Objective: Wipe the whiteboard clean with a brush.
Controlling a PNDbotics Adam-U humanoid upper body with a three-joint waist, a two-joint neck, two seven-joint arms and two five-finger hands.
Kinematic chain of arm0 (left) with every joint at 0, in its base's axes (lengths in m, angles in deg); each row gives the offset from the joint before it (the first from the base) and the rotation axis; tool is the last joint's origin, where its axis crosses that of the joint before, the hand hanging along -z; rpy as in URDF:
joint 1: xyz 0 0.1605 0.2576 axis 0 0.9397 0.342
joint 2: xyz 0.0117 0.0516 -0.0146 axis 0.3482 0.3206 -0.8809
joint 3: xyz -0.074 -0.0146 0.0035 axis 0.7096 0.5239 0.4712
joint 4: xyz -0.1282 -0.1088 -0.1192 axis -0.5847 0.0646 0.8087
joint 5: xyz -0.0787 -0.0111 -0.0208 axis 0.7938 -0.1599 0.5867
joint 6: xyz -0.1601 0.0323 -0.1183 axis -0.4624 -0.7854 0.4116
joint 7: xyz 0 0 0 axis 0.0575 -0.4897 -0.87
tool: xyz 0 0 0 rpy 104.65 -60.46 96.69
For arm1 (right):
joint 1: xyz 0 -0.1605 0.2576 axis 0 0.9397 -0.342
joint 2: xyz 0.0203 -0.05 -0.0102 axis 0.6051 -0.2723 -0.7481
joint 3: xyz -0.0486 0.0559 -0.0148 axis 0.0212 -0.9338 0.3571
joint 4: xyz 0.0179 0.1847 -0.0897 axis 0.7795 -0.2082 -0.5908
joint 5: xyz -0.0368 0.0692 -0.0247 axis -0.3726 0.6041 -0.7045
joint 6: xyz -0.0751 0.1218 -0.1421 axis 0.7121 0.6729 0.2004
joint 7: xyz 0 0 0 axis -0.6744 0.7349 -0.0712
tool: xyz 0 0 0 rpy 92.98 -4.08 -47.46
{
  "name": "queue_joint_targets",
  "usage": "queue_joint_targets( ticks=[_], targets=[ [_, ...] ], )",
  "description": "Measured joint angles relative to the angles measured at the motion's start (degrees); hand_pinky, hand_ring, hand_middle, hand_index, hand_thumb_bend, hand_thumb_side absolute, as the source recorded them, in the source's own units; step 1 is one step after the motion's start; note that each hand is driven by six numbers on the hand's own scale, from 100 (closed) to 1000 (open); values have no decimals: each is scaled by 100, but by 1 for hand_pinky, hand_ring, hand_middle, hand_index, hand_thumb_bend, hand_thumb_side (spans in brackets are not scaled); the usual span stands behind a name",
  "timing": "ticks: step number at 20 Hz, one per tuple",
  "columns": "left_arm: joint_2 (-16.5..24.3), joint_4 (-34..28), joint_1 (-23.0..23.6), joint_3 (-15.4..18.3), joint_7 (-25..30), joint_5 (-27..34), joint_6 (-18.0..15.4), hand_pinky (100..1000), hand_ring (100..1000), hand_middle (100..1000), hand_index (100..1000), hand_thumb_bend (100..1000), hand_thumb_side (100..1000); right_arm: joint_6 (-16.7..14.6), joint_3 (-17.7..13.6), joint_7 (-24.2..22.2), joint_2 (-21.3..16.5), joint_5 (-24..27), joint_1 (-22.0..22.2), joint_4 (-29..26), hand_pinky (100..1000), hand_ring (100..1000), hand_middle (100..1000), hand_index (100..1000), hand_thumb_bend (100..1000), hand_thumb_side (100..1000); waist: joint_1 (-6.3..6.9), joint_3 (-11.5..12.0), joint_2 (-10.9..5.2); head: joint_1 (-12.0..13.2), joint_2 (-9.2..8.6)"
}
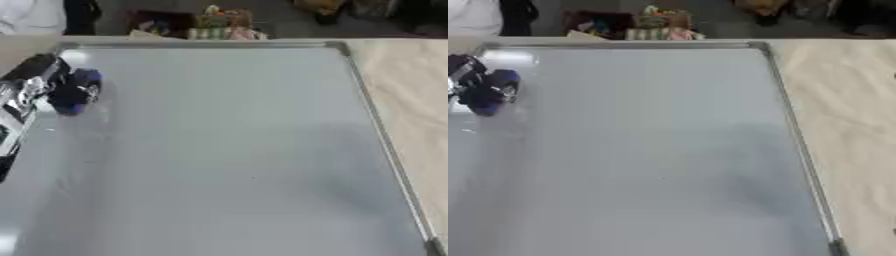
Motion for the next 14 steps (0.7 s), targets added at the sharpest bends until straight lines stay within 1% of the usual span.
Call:
queue_joint_targets(
  ticks=[3,6,10,12,13,14],
  targets=[
    [0,-1,-2,0,25,10,-4,609,644,496,270,237,471,0,0,0,0,0,0,0,872,834,632,874,100,1000,-4,5,0,0,0],
    [1,-1,-2,1,44,9,-12,604,629,468,267,251,458,0,0,1,0,0,0,0,872,834,631,874,100,1000,-6,5,0,0,0],
    [2,-1,-2,2,53,-3,-21,596,610,426,264,247,457,0,0,2,1,1,0,0,872,834,630,874,100,1000,-11,4,0,0,-1],
    [2,-1,-2,2,58,-19,-29,603,617,443,262,267,475,-1,0,3,1,2,0,0,872,834,630,873,100,1000,-12,1,0,0,-1],
    [2,0,-2,2,62,-24,-34,609,632,474,259,284,488,-1,0,3,1,2,0,0,872,834,630,873,100,1000,-12,-1,0,0,-1],
    [2,0,-2,3,66,-27,-39,613,639,487,258,291,494,-1,0,3,1,2,0,0,872,833,629,874,100,1000,-12,-1,0,0,-1]
  ],
)
